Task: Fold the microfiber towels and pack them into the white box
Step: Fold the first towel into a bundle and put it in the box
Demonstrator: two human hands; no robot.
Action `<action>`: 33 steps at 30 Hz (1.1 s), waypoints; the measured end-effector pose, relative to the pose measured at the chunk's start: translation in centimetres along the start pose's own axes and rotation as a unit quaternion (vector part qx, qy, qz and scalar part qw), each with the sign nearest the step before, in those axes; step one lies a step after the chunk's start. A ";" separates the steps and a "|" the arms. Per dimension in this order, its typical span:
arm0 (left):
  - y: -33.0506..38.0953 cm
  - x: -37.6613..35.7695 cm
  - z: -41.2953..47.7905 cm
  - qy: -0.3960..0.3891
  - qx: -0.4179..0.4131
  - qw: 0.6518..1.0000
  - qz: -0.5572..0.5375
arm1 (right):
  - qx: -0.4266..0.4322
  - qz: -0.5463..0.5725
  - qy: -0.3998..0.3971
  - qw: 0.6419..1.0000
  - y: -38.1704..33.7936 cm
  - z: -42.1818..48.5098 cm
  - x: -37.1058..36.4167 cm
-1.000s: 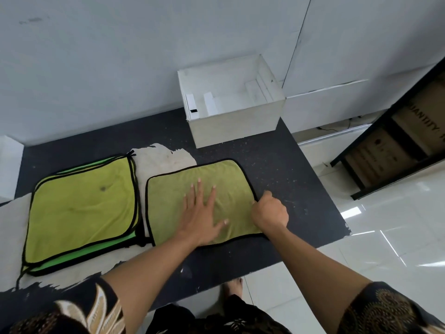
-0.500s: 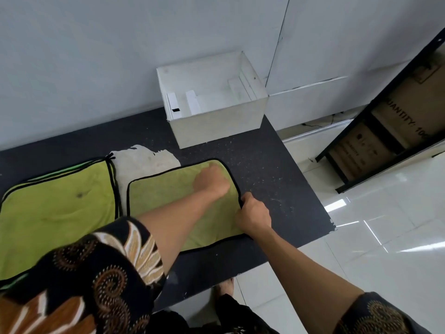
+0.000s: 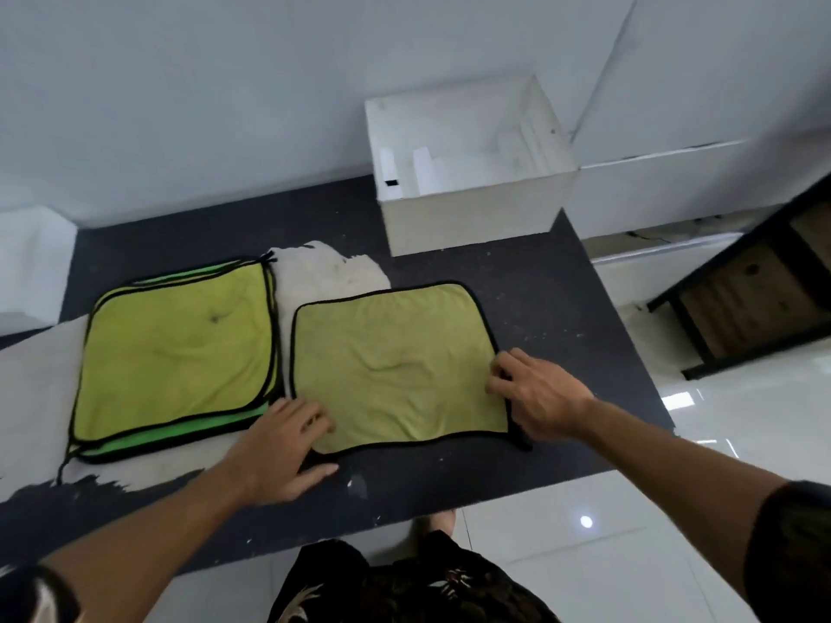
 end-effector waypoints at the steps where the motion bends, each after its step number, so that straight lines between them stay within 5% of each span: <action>1: 0.4 -0.5 -1.1 -0.018 0.003 1.000 0.005 | 0.015 0.001 0.004 1.000 -0.3 0.0 -0.1; 17: 2.8 -0.7 -0.4 0.011 0.088 0.996 0.010 | 0.000 -0.068 0.109 0.992 -3.9 -1.2 -1.8; 22: 0.2 0.7 -0.3 0.074 0.174 0.973 -0.135 | -0.072 0.091 0.160 0.980 -2.7 -0.3 0.9; 27: -3.8 3.2 1.7 0.146 0.283 0.922 -0.220 | -0.197 0.302 0.155 0.920 0.3 3.3 3.8; 33: -6.7 3.0 4.0 0.109 0.358 0.880 -0.294 | -0.263 0.407 0.116 0.867 3.1 7.7 4.1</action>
Point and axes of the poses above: each hand's wrist, its own z-axis towards the middle knuckle, its own x-axis out of the back of the hand, y = z × x, the point moved 3 cm from there along z, towards the middle knuckle, and after that the axes turned 5 degrees about z, right-handed, at the moved point
